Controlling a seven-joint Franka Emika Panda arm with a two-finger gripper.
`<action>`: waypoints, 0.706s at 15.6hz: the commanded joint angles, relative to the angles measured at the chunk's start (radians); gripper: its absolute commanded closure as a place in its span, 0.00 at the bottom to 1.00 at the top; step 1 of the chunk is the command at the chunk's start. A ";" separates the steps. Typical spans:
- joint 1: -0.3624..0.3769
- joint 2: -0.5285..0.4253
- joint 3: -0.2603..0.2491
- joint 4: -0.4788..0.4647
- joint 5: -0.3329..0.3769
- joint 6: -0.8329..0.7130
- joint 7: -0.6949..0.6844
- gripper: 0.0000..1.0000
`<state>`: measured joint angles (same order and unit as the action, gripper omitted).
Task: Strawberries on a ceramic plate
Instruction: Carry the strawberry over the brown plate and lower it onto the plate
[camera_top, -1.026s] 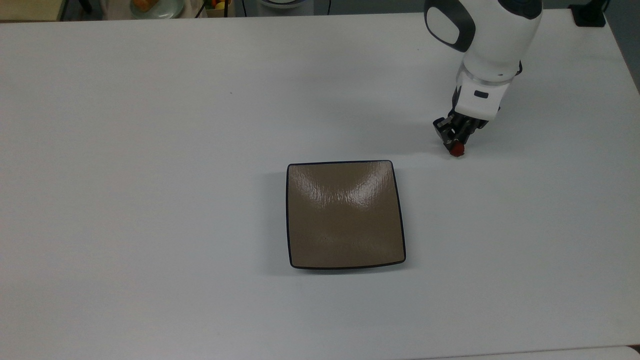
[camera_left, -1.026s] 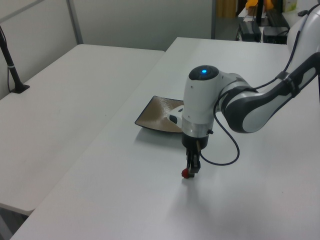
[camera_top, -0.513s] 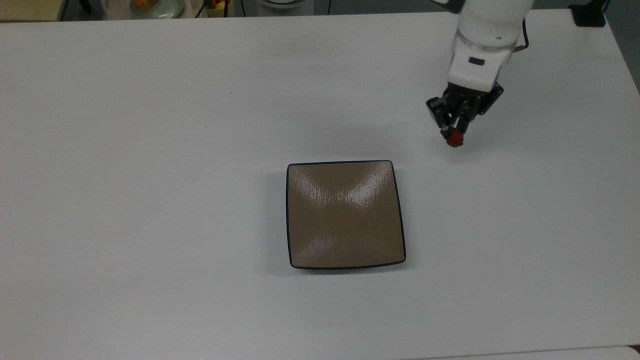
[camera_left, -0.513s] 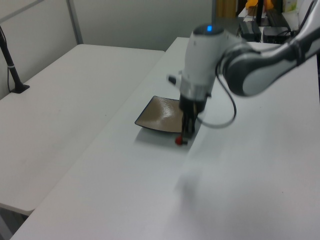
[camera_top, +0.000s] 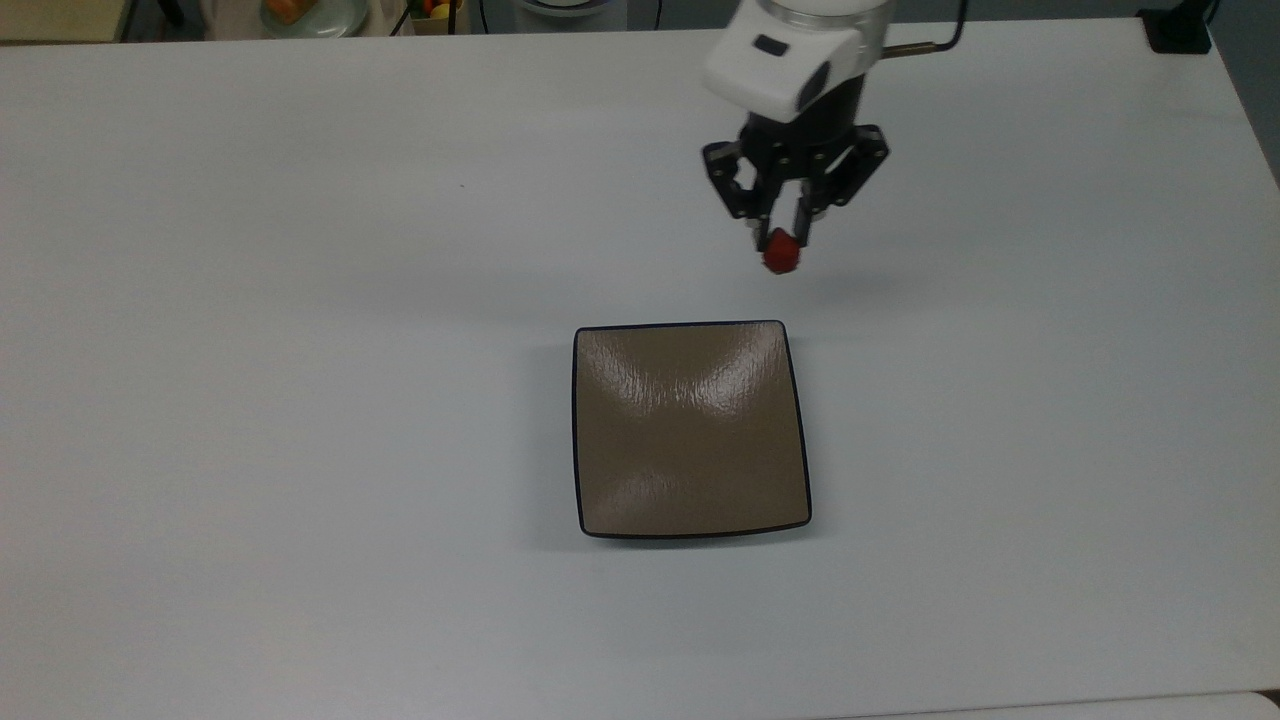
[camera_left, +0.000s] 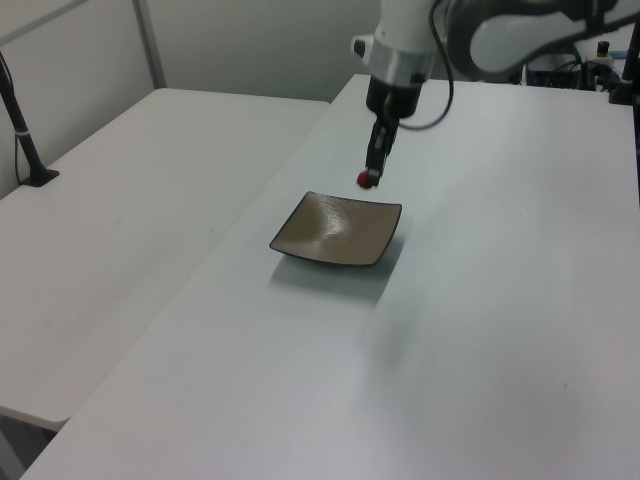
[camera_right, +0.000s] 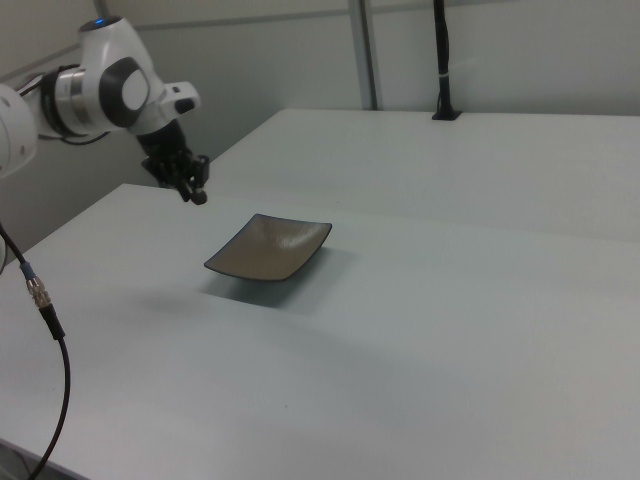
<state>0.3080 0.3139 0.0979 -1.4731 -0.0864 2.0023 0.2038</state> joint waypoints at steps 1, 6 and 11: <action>-0.038 0.014 -0.004 0.028 0.019 -0.042 -0.169 0.99; -0.075 0.120 -0.004 0.094 0.013 -0.037 -0.355 0.99; -0.076 0.215 -0.006 0.132 0.008 0.053 -0.360 0.99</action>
<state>0.2263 0.4617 0.0972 -1.3928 -0.0853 1.9943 -0.1292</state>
